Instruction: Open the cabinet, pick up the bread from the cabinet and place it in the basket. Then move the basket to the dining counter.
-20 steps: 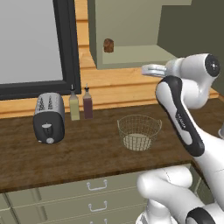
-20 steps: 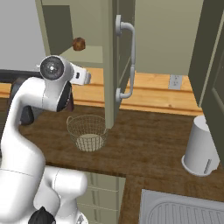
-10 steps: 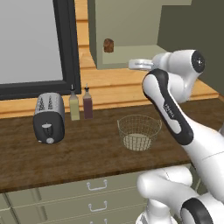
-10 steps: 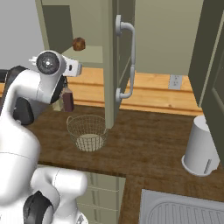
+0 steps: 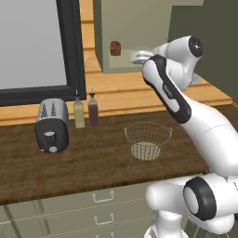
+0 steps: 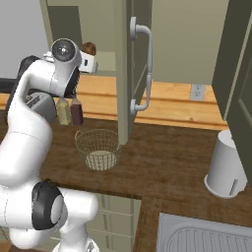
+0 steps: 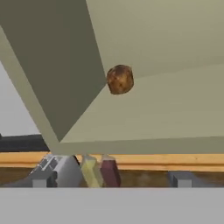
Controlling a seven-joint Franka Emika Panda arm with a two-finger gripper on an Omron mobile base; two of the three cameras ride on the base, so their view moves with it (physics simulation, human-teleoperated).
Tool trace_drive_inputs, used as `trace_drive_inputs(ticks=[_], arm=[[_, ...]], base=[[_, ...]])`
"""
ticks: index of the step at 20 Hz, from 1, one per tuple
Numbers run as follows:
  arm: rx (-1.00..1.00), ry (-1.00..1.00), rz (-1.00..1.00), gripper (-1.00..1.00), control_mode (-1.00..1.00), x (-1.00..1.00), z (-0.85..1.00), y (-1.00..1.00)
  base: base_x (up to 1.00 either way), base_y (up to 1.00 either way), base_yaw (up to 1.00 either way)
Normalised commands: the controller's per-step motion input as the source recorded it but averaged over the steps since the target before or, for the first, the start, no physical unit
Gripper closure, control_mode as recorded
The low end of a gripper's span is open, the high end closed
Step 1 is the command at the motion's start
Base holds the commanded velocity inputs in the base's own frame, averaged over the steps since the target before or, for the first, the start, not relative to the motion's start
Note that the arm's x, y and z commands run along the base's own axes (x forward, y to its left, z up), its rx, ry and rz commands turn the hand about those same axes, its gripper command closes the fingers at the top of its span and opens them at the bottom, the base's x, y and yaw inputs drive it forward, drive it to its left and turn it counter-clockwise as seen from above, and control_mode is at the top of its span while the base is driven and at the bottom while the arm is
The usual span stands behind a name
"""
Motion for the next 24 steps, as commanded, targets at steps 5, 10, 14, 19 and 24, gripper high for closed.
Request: trace_drive_inputs(ticks=[5,10,14,19,24], arm=[[0.00,0.07,0.00,-1.00,-1.00,0.81,0.11,0.01],[0.00,0.00,0.00,-1.00,-1.00,0.54,0.00,0.09],[0.00,0.01,0.00,-1.00,-1.00,0.68,0.00,0.14],[0.00,0.03,0.00,-1.00,-1.00,0.65,0.00,0.12],[0.00,0.06,0.00,-1.00,-1.00,0.58,0.00,0.12]], base=[[0.00,0.00,0.00],[0.00,0.00,0.00],[0.00,0.00,0.00],[0.00,0.00,0.00],[0.00,0.00,0.00]])
